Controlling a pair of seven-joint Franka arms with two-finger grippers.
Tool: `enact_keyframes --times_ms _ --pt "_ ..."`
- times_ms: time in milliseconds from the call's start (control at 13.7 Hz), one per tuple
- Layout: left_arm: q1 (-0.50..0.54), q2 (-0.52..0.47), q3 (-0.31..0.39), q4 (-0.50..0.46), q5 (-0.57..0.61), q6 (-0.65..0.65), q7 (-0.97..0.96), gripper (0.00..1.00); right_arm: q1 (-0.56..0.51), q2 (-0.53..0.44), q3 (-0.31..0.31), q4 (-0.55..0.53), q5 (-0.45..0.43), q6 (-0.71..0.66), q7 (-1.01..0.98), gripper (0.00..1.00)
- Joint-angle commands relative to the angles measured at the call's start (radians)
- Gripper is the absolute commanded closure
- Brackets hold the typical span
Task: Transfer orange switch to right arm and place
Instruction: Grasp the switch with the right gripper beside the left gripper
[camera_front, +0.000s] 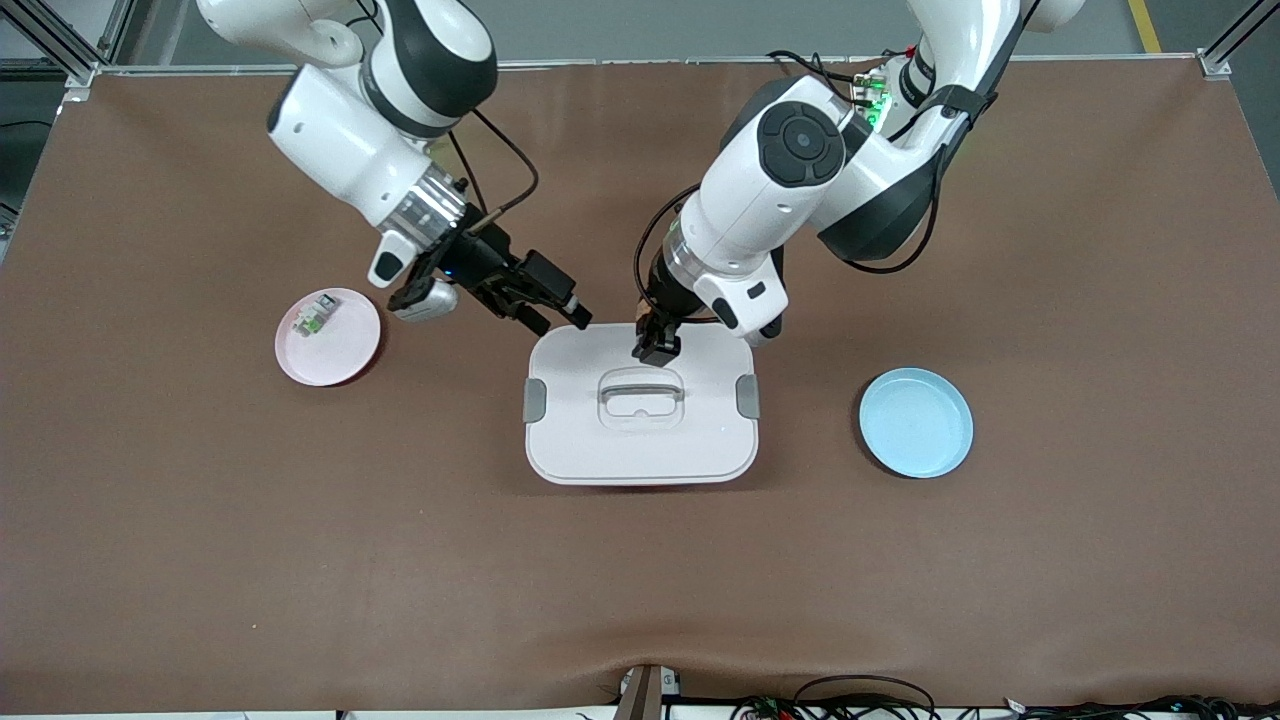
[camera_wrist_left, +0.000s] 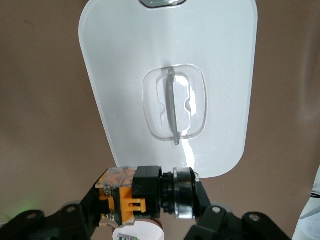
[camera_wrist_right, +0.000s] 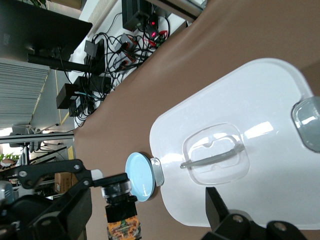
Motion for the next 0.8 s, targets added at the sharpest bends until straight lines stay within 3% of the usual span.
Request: enact_keyframes --times_ms 0,291,728 --pt "-0.024 0.015 0.004 0.038 -0.020 -0.002 -0.021 1.00 0.029 0.035 -0.011 0.038 0.125 0.003 -0.107 0.00" --pt "-0.042 0.052 0.007 0.040 -0.017 0.042 -0.065 1.00 0.066 0.040 -0.012 0.052 0.372 -0.010 -0.317 0.00" --pt "-0.045 0.056 0.007 0.040 -0.016 0.061 -0.064 1.00 0.087 0.096 -0.014 0.052 0.372 -0.008 -0.432 0.00"
